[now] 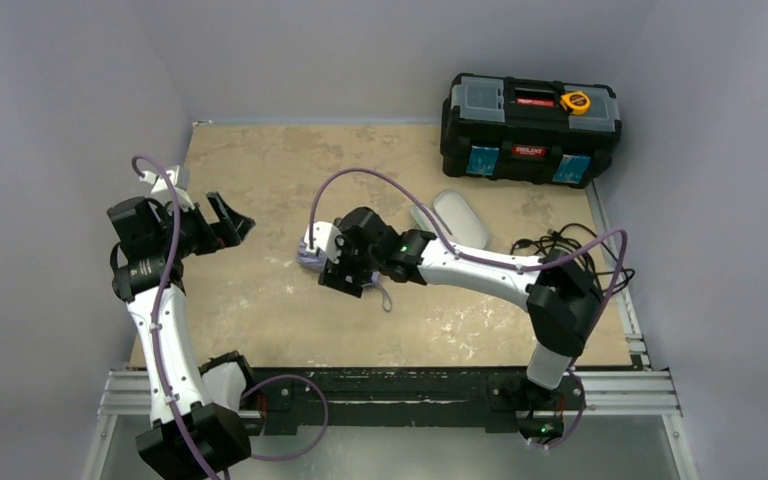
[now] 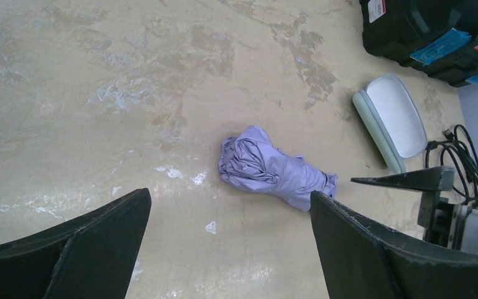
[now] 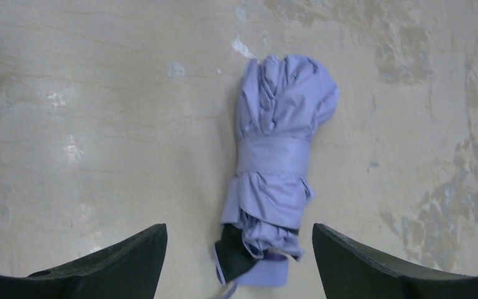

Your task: Open the umbrella

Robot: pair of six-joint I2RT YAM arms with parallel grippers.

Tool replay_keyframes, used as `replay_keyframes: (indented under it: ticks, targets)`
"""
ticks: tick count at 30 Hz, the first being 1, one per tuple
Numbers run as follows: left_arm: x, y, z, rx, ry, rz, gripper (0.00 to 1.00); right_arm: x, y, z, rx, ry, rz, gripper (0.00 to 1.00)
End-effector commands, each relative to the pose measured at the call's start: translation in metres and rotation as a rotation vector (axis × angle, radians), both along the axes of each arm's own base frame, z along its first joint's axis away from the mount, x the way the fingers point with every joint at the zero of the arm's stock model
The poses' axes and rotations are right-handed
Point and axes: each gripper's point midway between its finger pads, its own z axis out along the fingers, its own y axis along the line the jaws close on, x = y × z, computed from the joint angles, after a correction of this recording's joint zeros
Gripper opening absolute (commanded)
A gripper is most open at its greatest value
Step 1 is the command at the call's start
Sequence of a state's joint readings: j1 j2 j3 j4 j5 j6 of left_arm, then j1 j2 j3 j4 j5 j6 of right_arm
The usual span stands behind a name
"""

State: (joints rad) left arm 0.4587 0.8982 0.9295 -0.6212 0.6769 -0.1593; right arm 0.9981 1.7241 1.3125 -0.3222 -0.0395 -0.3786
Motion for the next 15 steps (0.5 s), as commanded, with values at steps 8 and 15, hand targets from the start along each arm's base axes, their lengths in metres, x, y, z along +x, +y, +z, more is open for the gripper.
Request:
replay_keyframes:
  ticks: [8, 15]
  targets:
    - [-0.008, 0.002, 0.025, 0.036, -0.042, 0.033, 1.00, 0.024, 0.040, -0.050, 0.015, 0.026, -0.102, 0.81]
    - [-0.007, -0.001, 0.030, 0.038, -0.088, 0.026, 1.00, 0.025, 0.025, -0.083, -0.025, 0.092, -0.058, 0.61]
